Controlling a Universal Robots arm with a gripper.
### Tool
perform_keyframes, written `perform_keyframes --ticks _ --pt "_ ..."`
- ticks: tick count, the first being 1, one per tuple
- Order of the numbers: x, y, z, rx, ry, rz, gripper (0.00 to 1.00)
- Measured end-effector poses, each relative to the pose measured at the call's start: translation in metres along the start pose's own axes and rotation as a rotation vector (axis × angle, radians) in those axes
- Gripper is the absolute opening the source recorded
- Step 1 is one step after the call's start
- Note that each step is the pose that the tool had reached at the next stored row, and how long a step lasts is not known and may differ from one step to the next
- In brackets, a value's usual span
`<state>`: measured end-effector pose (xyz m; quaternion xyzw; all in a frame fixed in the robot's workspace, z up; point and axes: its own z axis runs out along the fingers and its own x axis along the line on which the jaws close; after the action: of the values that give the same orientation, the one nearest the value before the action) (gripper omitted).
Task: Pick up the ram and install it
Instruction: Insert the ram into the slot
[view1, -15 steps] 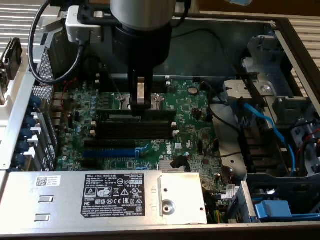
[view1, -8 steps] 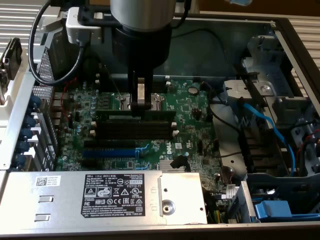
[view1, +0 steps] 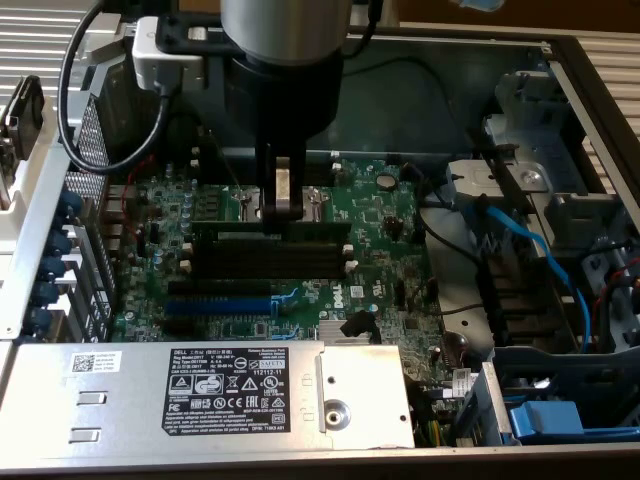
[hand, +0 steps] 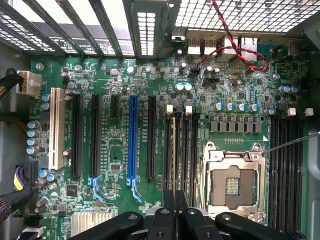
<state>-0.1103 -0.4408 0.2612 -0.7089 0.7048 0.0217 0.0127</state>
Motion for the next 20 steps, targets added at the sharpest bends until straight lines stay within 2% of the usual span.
perform_keyframes --ticks 20 --pt "0.001 -0.0003 0.0183 -0.0001 0.0044 0.000 0.12"
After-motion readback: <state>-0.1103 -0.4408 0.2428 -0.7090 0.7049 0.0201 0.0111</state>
